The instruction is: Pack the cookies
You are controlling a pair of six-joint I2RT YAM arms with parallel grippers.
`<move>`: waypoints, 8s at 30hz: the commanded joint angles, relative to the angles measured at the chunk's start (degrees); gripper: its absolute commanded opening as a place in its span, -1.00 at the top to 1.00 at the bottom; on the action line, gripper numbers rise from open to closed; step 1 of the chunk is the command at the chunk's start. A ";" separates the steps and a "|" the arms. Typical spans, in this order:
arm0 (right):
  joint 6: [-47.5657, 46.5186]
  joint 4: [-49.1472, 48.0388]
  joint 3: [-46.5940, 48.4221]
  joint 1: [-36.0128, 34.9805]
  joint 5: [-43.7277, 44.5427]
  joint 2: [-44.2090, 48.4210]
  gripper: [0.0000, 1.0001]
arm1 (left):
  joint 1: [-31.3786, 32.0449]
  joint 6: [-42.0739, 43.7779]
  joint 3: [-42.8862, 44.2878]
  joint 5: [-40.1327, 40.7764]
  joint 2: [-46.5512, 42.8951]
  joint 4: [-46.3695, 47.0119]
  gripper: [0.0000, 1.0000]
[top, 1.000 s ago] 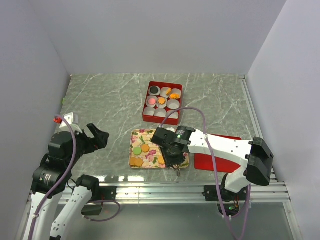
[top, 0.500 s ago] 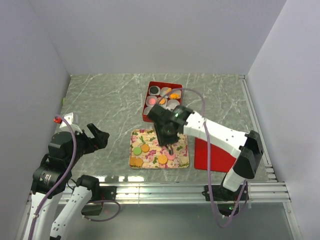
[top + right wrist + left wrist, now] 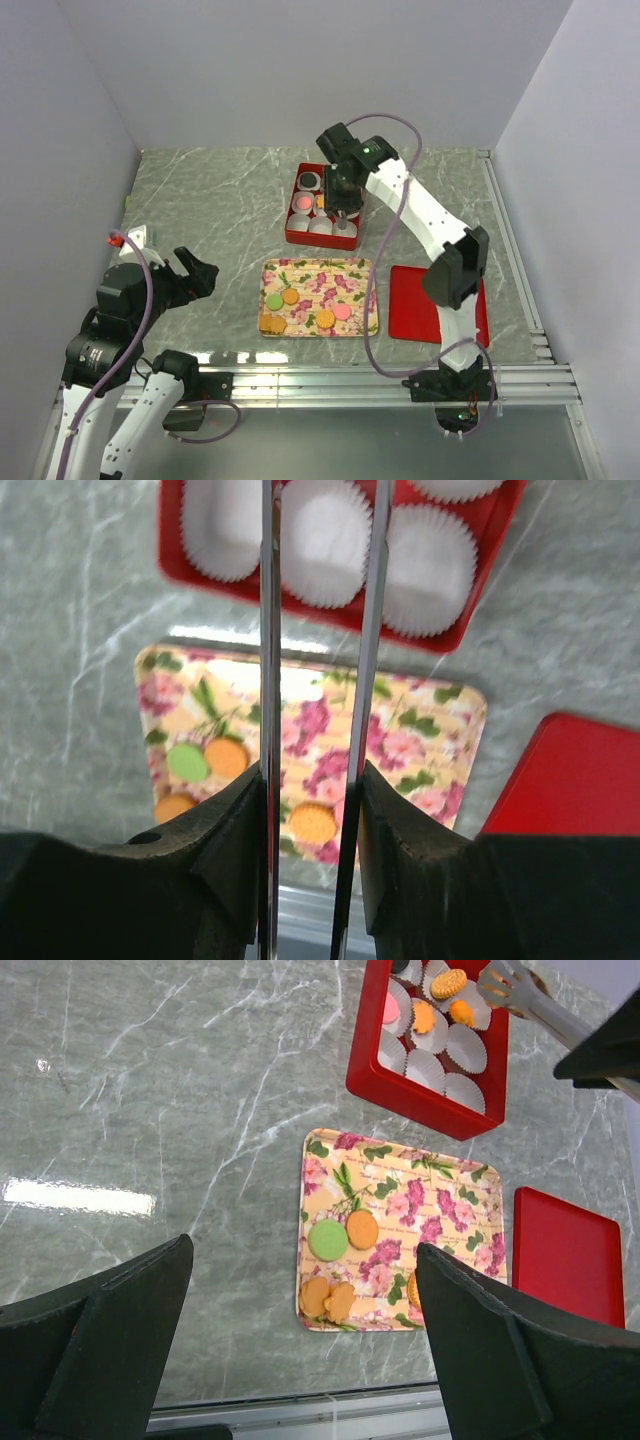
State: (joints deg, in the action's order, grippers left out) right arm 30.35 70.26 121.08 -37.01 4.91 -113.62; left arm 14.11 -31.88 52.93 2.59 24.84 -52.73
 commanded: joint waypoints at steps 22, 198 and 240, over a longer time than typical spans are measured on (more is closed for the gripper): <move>-4.68 1.37 0.04 6.52 -3.68 -6.52 0.28 | -1.89 1.47 -0.19 -1.27 1.09 2.55 -0.99; -7.67 0.76 7.16 -1.04 -10.62 -9.86 0.03 | -3.74 0.77 -1.25 -2.85 3.29 3.77 -0.98; 7.35 -6.98 -25.19 -25.46 -2.80 16.07 -0.06 | -1.45 0.15 -1.16 -2.77 2.06 3.42 -0.98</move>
State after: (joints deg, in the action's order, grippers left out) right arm 33.30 66.39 97.71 -59.72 -1.02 -97.58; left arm 12.14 -31.16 51.77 0.80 27.81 -51.27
